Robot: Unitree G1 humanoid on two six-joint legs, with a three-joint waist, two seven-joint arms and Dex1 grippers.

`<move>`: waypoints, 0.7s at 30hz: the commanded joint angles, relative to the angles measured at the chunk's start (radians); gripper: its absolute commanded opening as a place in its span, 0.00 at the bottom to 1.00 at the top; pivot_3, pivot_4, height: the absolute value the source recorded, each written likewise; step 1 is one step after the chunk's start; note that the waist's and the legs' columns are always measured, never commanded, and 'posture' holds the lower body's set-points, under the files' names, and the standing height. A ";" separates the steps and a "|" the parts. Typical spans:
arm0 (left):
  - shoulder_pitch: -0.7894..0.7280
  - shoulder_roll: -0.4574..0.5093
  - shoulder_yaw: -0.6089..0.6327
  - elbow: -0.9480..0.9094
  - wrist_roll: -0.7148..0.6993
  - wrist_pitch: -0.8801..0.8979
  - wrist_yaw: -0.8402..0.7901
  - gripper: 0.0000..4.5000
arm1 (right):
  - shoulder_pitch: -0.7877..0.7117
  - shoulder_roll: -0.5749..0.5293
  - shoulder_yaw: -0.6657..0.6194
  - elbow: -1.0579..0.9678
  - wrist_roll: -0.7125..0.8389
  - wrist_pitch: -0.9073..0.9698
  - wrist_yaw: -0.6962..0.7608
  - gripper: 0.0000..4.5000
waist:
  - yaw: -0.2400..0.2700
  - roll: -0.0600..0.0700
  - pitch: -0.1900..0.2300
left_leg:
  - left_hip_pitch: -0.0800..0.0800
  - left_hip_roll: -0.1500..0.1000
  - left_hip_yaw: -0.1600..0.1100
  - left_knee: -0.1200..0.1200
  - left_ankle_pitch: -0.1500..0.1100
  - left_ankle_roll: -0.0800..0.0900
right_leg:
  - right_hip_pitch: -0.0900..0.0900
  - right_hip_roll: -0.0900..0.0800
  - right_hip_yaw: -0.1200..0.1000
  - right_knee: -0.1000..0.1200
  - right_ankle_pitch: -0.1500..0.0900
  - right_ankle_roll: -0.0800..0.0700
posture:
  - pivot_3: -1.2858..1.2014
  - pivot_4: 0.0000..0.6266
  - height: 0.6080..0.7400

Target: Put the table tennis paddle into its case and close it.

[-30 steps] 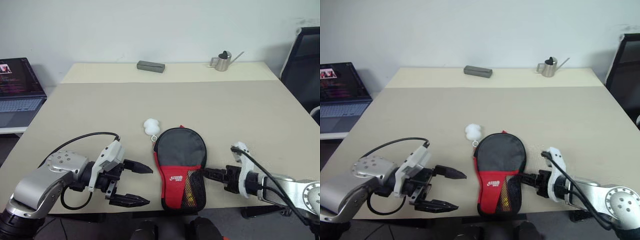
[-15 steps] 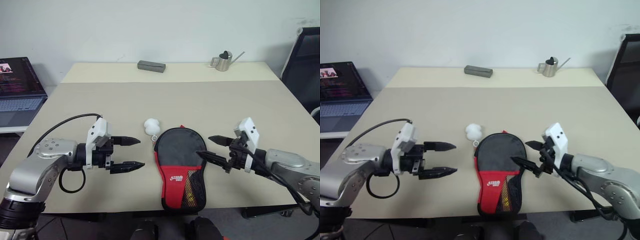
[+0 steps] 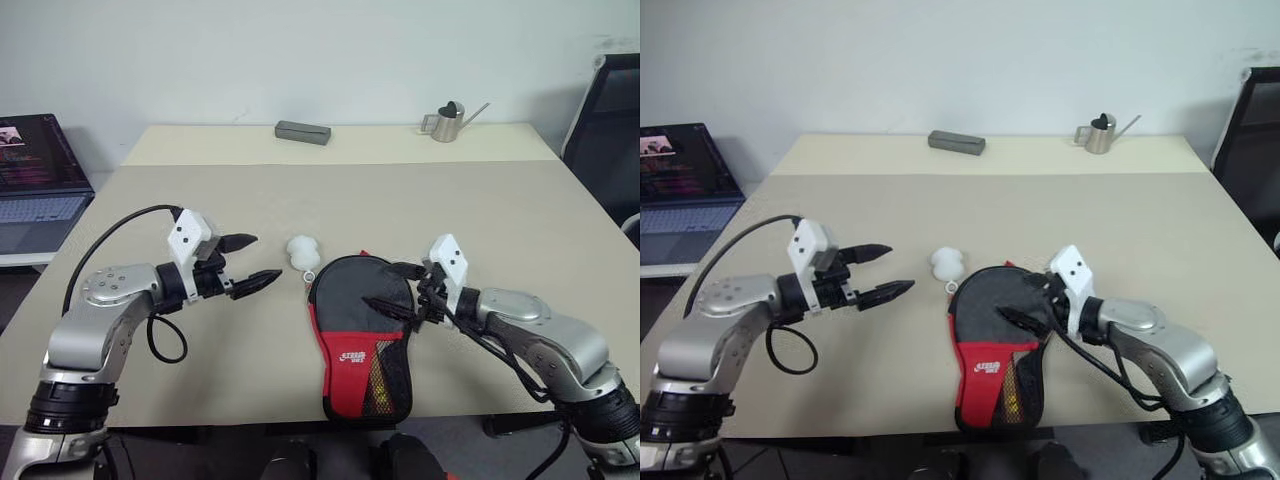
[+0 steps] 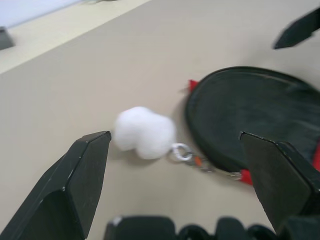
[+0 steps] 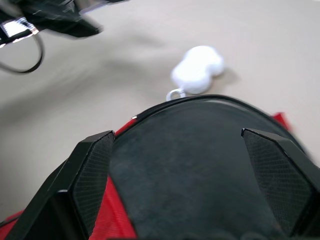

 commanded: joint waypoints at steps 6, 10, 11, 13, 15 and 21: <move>-0.120 -0.043 -0.056 0.093 0.070 -0.039 0.013 1.00 | -0.061 0.106 0.061 0.119 -0.164 -0.122 0.093 0.99 | 0.000 0.000 0.000 | 0.000 -0.001 0.000 0.000 0.000 0.000 | 0.000 0.000 0.000 0.000 0.000 0.001 | 0.52 0.24 1.00; -0.177 -0.082 -0.114 0.157 0.106 -0.017 0.012 1.00 | -0.060 0.161 0.063 0.177 -0.199 -0.125 0.110 0.99 | -0.001 0.000 0.000 | 0.000 -0.001 0.001 0.001 0.000 0.000 | 0.000 0.000 0.000 0.002 0.000 0.000 | 0.52 0.24 1.00; -0.190 -0.090 -0.126 0.177 0.118 -0.013 0.014 1.00 | -0.056 0.173 0.064 0.185 -0.205 -0.124 0.114 0.99 | -0.001 0.000 0.000 | 0.000 -0.001 0.001 0.001 0.000 0.000 | 0.000 0.000 0.000 0.002 0.000 0.000 | 0.52 0.24 1.00; -0.218 -0.110 -0.147 0.225 0.147 -0.015 0.025 1.00 | -0.046 0.192 0.076 0.204 -0.225 -0.128 0.120 0.99 | -0.003 0.000 0.000 | 0.001 -0.001 0.000 0.001 0.000 0.000 | 0.000 0.000 0.001 0.002 0.001 0.000 | 0.52 0.24 1.00; -0.243 -0.126 -0.164 0.269 0.173 -0.020 0.036 1.00 | -0.038 0.209 0.091 0.223 -0.258 -0.145 0.118 0.99 | -0.003 0.000 0.000 | 0.001 -0.001 0.000 0.001 0.000 0.000 | -0.001 0.000 0.000 0.003 0.001 0.000 | 0.52 0.24 1.00; -0.330 -0.207 -0.212 0.423 0.254 -0.106 0.064 1.00 | -0.023 0.269 0.103 0.252 -0.316 -0.144 0.093 0.99 | -0.001 0.000 0.000 | 0.001 -0.002 0.000 0.002 0.000 -0.001 | 0.000 0.000 0.000 0.003 0.001 0.000 | 0.52 0.24 1.00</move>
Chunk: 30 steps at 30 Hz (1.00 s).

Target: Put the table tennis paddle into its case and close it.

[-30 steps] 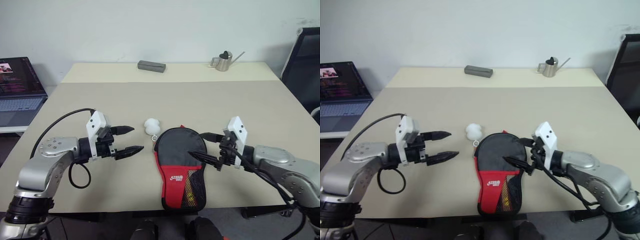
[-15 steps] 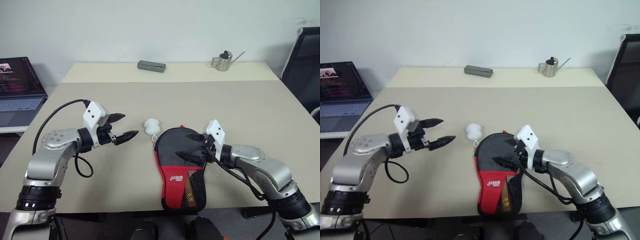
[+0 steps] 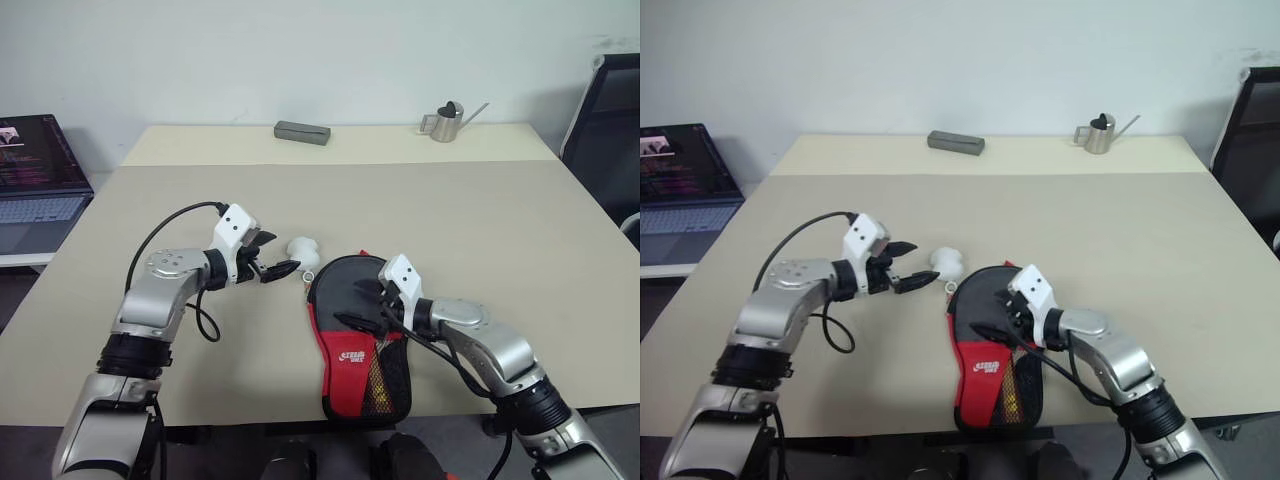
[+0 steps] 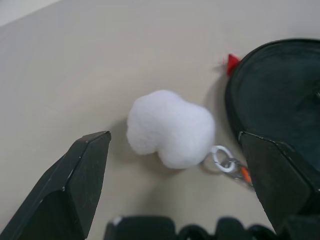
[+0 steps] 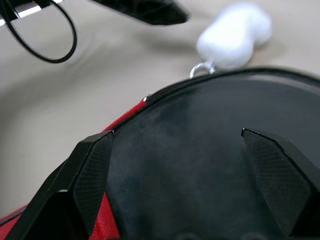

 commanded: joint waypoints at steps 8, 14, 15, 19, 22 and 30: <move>-0.129 -0.127 -0.037 0.267 0.098 -0.194 0.006 1.00 | 0.027 0.058 -0.012 -0.024 -0.053 -0.012 -0.018 0.99 | -0.002 0.000 0.000 | 0.000 0.000 0.000 0.002 0.000 0.000 | 0.000 0.000 0.000 0.000 0.000 0.001 | 0.52 0.24 1.00; -0.179 -0.169 -0.041 0.461 0.155 -0.277 0.019 1.00 | 0.028 0.078 -0.028 -0.028 -0.065 -0.013 -0.037 0.99 | -0.001 0.000 0.000 | 0.000 -0.001 0.000 0.003 0.000 0.000 | 0.000 0.000 0.000 0.001 0.001 0.001 | 0.52 0.24 1.00; -0.189 -0.177 -0.039 0.491 0.161 -0.287 0.025 1.00 | 0.028 0.080 -0.030 -0.028 -0.067 -0.013 -0.041 0.99 | -0.001 0.000 0.000 | 0.000 -0.001 0.000 0.003 0.000 0.000 | 0.000 0.000 0.000 0.001 0.001 0.001 | 0.52 0.24 1.00; -0.219 -0.212 -0.037 0.591 0.181 -0.340 0.033 1.00 | 0.031 0.090 -0.034 -0.034 -0.072 -0.011 -0.056 0.99 | 0.000 0.000 0.000 | -0.001 -0.001 0.000 0.006 0.000 0.000 | 0.001 0.000 -0.001 0.002 0.001 0.002 | 0.52 0.24 1.00; -0.231 -0.236 -0.039 0.629 0.191 -0.366 0.026 1.00 | 0.049 0.067 -0.012 -0.053 -0.100 -0.020 -0.054 0.99 | 0.001 -0.001 0.000 | -0.001 -0.001 0.000 0.008 0.000 0.000 | 0.002 0.000 -0.001 0.002 0.002 0.003 | 0.52 0.24 1.00; -0.214 -0.240 -0.049 0.645 0.215 -0.386 -0.007 1.00 | 0.053 0.031 -0.013 -0.007 -0.182 -0.009 -0.081 0.99 | 0.003 -0.001 -0.003 | -0.001 -0.001 0.000 0.012 0.000 0.001 | 0.003 0.000 -0.001 0.002 0.004 0.004 | 0.52 0.24 1.00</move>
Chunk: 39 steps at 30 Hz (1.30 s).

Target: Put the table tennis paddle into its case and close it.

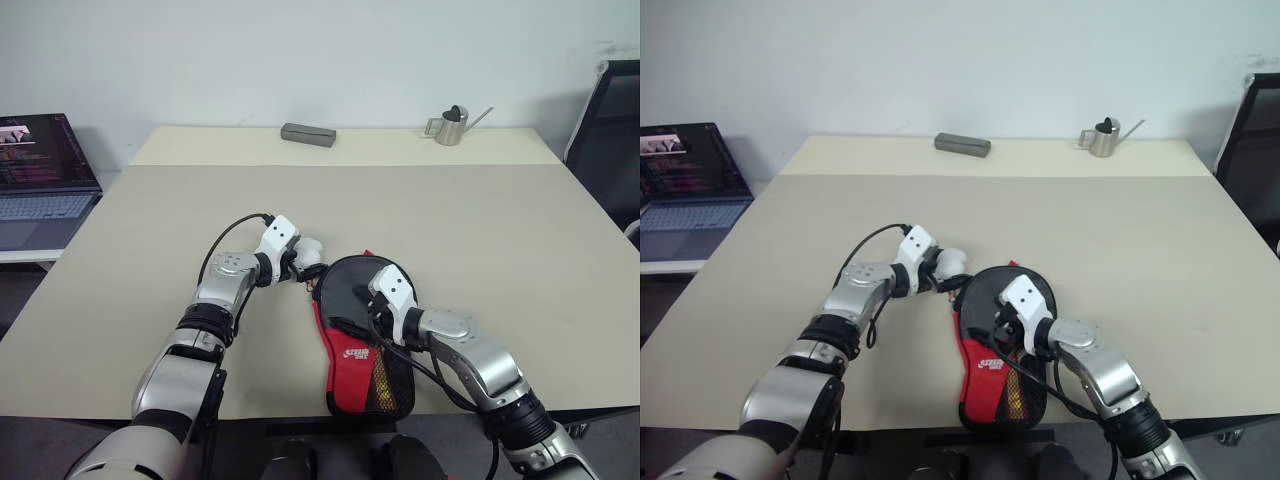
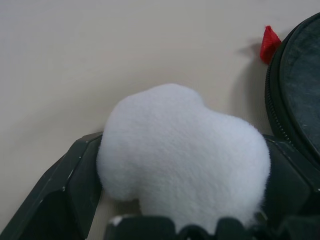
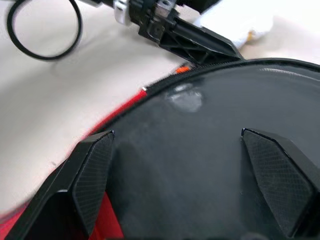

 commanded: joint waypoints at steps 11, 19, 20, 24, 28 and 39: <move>0.052 0.002 -0.037 -0.037 0.033 0.019 -0.078 1.00 | -0.033 0.039 -0.043 0.107 -0.053 0.031 -0.064 0.99 | -0.001 -0.002 -0.011 | 0.001 0.000 0.000 0.000 0.000 0.000 | 0.001 0.000 0.000 0.000 0.000 0.000 | 0.52 0.24 1.00; 0.108 0.018 -0.057 -0.112 0.037 0.044 -0.116 0.45 | -0.025 0.054 -0.053 0.092 -0.065 0.046 -0.081 1.00 | -0.002 -0.001 -0.016 | 0.002 0.000 -0.001 0.000 0.000 0.000 | 0.001 0.001 0.001 0.000 0.000 0.000 | 0.52 0.24 1.00; 0.112 0.020 -0.058 -0.122 0.036 0.046 -0.119 0.39 | -0.025 0.056 -0.053 0.090 -0.066 0.047 -0.083 1.00 | -0.002 -0.001 -0.017 | 0.002 0.001 -0.001 0.000 0.000 0.000 | 0.001 0.001 0.001 0.000 0.000 0.000 | 0.52 0.24 1.00; 0.123 0.038 -0.058 -0.175 0.030 0.063 -0.131 0.16 | -0.021 0.062 -0.050 0.083 -0.064 0.045 -0.085 1.00 | -0.003 0.000 -0.018 | 0.006 0.001 -0.001 -0.001 0.000 0.000 | 0.006 0.001 0.001 -0.001 0.000 0.000 | 0.52 0.24 1.00; 0.154 0.071 -0.036 -0.280 0.000 0.116 -0.147 0.10 | -0.018 0.067 -0.043 0.073 -0.065 0.043 -0.087 1.00 | -0.003 0.000 -0.017 | 0.010 0.001 -0.002 -0.002 0.000 0.001 | 0.010 0.001 0.001 -0.002 0.000 0.000 | 0.52 0.24 1.00; 0.304 0.161 0.046 -0.599 -0.089 0.324 -0.117 0.10 | -0.014 0.113 -0.006 0.146 -0.078 0.031 -0.063 1.00 | -0.011 0.000 -0.017 | 0.017 0.003 -0.004 -0.006 -0.001 0.001 | 0.014 0.001 0.001 -0.003 -0.003 0.003 | 0.52 0.24 1.00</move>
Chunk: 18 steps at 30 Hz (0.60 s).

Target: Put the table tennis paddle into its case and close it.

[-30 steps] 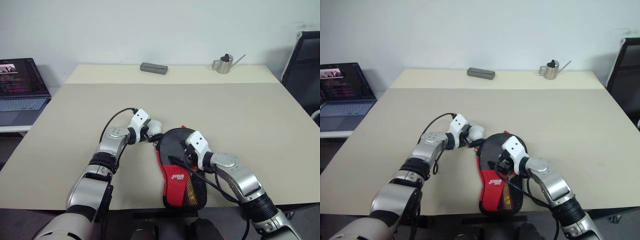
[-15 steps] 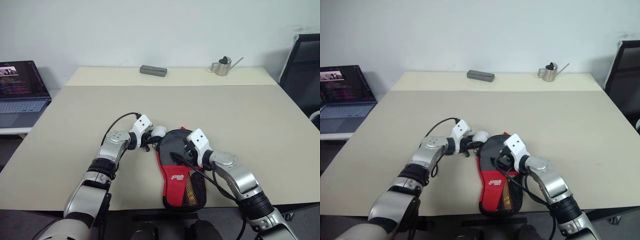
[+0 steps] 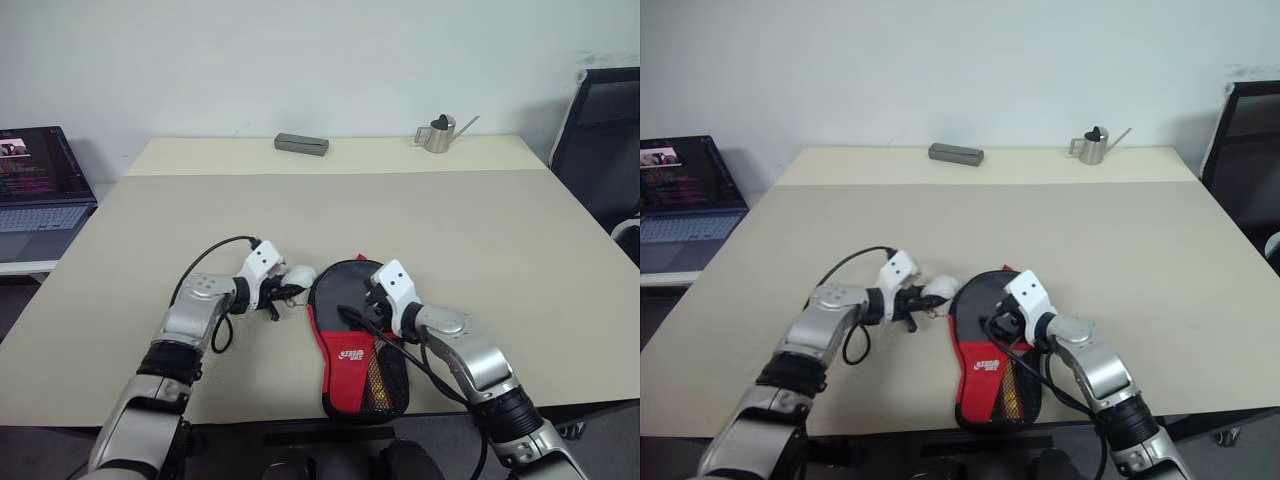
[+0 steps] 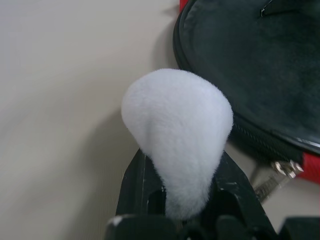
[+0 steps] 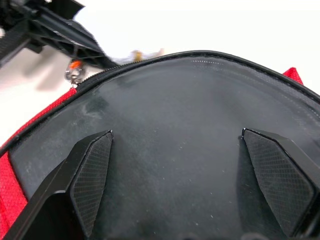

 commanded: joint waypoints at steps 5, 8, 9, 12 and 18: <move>-0.008 0.016 0.046 -0.113 -0.043 0.072 0.038 0.10 | -0.005 0.026 0.056 0.137 -0.037 -0.015 0.040 1.00 | -0.001 0.000 0.000 | 0.001 0.000 0.000 0.000 0.000 0.000 | 0.001 0.000 0.000 0.000 0.000 0.000 | 0.52 0.24 1.00; -0.030 0.011 0.045 -0.103 -0.047 0.078 0.042 0.10 | -0.010 0.037 0.066 0.211 -0.051 -0.032 0.051 1.00 | -0.002 0.000 0.000 | 0.003 0.000 0.000 -0.001 0.000 0.000 | 0.002 0.000 0.000 0.000 0.000 0.000 | 0.52 0.24 1.00; -0.036 0.010 0.044 -0.099 -0.046 0.077 0.043 0.10 | -0.010 0.039 0.070 0.230 -0.057 -0.039 0.054 1.00 | -0.002 0.000 0.000 | 0.003 0.000 0.000 -0.001 0.000 0.000 | 0.002 0.001 0.000 0.000 0.000 0.000 | 0.52 0.24 1.00; -0.061 0.015 0.038 -0.072 -0.040 0.064 0.037 0.10 | -0.005 0.051 0.073 0.284 -0.069 -0.052 0.057 1.00 | -0.002 -0.001 -0.001 | 0.006 0.001 0.001 -0.002 0.000 0.000 | 0.004 0.001 0.001 0.000 -0.001 0.000 | 0.52 0.24 1.00; -0.123 0.026 0.019 0.006 -0.020 0.025 0.016 0.10 | 0.015 0.065 0.071 0.336 -0.085 -0.061 0.054 1.00 | -0.005 -0.003 -0.006 | 0.020 0.003 0.001 -0.009 0.000 -0.001 | 0.016 0.002 0.001 -0.004 -0.003 -0.003 | 0.52 0.24 1.00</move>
